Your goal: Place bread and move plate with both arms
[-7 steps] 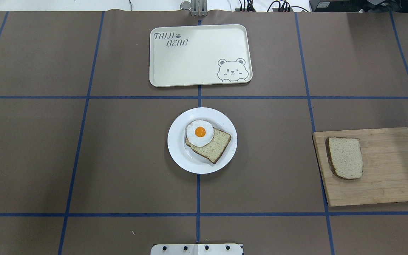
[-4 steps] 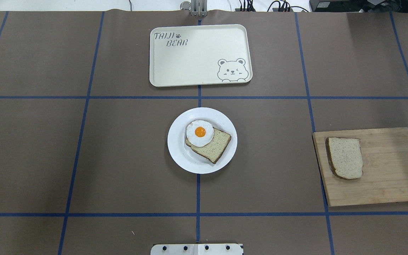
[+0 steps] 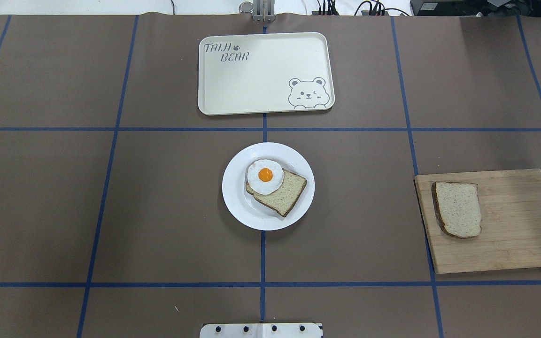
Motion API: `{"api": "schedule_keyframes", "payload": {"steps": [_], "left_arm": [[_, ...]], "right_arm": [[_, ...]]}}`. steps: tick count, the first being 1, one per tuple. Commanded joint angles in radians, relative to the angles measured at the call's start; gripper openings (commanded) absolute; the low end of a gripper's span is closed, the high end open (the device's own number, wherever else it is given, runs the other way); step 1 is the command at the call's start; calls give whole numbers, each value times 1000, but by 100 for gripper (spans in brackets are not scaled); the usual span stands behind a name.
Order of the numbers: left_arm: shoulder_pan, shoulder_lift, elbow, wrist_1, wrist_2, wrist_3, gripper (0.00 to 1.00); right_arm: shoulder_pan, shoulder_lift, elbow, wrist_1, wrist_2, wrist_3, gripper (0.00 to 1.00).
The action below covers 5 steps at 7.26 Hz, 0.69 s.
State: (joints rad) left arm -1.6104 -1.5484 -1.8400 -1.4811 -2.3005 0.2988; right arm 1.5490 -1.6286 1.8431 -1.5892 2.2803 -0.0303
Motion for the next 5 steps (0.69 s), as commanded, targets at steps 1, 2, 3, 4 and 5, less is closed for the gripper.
{"api": "schedule_keyframes", "payload": {"steps": [1, 2, 3, 4, 5], "left_arm": [[0, -38, 83, -161, -6, -1, 98], [0, -39, 88, -165, -8, 2, 98], [0, -39, 88, -165, -10, 2, 98], [0, -39, 88, -165, -10, 3, 98], [0, -39, 90, -165, -10, 3, 98]], "right_arm": [[0, 1, 7, 21, 42, -13, 100], [-7, 1, 8, 70, 56, 18, 100], [-22, 1, 7, 84, 89, 100, 100], [-74, -1, 14, 142, 116, 254, 100], [-142, -45, 13, 326, 111, 459, 100]]}}
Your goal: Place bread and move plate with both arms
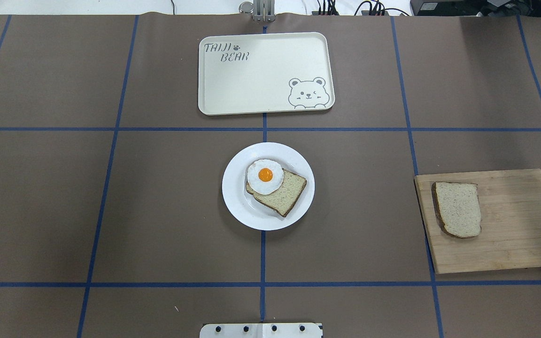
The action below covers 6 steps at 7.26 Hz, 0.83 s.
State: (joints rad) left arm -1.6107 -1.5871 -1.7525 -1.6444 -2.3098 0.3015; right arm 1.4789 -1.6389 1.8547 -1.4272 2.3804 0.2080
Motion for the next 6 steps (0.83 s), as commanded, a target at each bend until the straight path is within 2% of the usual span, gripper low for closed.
{"api": "schedule_keyframes", "payload": {"steps": [1, 2, 5, 6], "left_arm": [[0, -1, 2, -2, 0, 1, 98], [0, -1, 4, -3, 0, 1, 98], [0, 1, 2, -5, 0, 1, 98], [0, 2, 2, -5, 0, 2, 98]], "right_arm": [[-138, -92, 0, 380, -4, 424, 100], [-213, -152, 0, 553, -38, 576, 100], [-498, -219, 0, 793, -296, 920, 100], [-593, -223, 0, 835, -391, 1012, 99]]}}
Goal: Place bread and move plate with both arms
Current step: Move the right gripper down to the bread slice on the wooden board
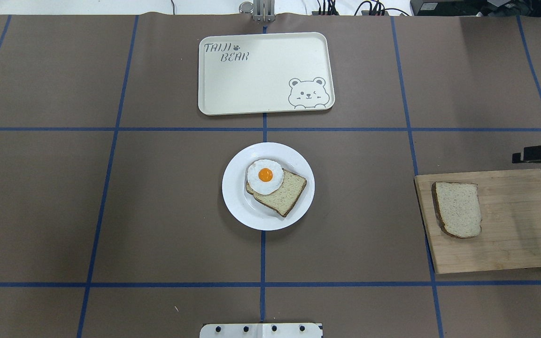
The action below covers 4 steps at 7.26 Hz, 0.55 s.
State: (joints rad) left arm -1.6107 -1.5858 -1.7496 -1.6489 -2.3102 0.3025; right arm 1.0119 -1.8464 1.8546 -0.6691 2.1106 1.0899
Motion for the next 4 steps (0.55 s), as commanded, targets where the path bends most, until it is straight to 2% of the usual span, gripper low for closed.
{"api": "schedule_keyframes", "payload": {"steps": [1, 2, 4], "left_arm": [[0, 1, -2, 0, 0, 1, 98], [0, 6, -8, 0, 0, 1, 98], [0, 6, -8, 0, 0, 1, 98]], "right_arm": [[-229, -16, 0, 81, -243, 187, 97], [-292, -14, -2, 83, -320, 212, 84], [-321, -19, -8, 83, -331, 211, 77]]}}
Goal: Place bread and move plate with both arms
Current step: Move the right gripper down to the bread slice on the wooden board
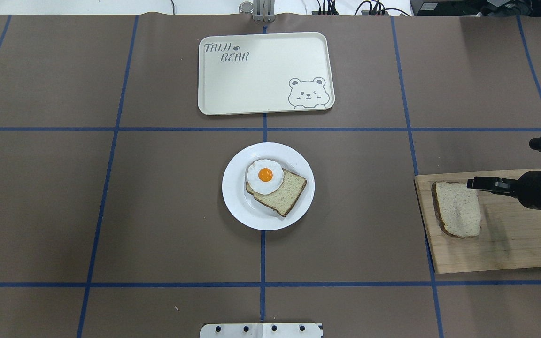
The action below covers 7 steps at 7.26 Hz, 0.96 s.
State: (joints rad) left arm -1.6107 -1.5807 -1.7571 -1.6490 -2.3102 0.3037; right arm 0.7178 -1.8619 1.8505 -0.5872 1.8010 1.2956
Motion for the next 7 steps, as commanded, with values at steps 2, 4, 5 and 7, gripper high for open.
{"api": "schedule_keyframes", "payload": {"steps": [2, 4, 5, 7], "left_arm": [[0, 1, -1, 0, 0, 0, 98], [0, 1, 1, 0, 0, 0, 98], [0, 1, -1, 0, 0, 0, 98], [0, 2, -2, 0, 0, 0, 98]], "right_arm": [[-66, -6, -16, 0, -66, 5, 71], [-90, -10, -26, 0, -94, 2, 70], [-101, -23, -30, 0, -109, 2, 68], [-120, -25, -31, 0, -121, 2, 45]]}}
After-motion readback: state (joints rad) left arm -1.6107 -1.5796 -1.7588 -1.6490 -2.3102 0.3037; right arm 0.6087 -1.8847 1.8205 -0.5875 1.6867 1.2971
